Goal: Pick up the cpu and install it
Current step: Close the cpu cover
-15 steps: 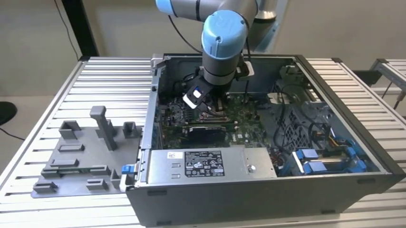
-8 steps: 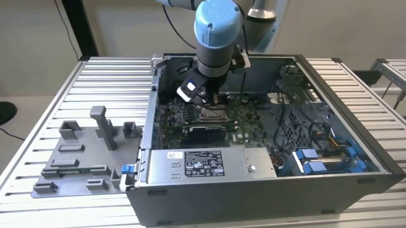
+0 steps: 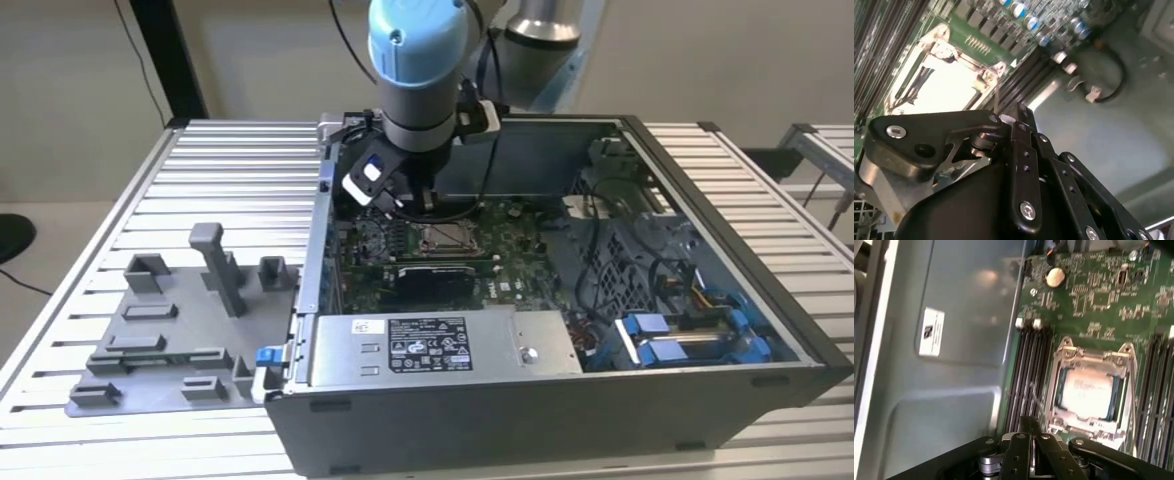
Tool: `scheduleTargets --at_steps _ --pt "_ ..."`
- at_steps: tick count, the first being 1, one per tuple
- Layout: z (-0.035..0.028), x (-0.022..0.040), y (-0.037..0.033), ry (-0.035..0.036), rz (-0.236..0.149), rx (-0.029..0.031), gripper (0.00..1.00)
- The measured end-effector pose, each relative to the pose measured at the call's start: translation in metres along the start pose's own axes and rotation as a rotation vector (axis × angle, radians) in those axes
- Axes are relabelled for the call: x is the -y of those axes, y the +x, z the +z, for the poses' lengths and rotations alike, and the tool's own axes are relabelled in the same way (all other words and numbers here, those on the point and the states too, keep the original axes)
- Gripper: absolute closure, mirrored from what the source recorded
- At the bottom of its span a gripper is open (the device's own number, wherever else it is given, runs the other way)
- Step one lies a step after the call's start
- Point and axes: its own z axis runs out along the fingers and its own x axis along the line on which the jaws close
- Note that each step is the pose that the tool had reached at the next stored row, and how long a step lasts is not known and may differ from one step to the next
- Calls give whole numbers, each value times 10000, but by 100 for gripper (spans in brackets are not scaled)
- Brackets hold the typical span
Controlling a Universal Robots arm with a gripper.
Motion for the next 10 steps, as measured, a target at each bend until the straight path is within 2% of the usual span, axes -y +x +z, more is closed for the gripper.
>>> scheduleTargets --at_steps 4,10 --pt "50 11 -16 -56 -24 -22 100" --pt "151 26 -56 -85 -33 -40 100"
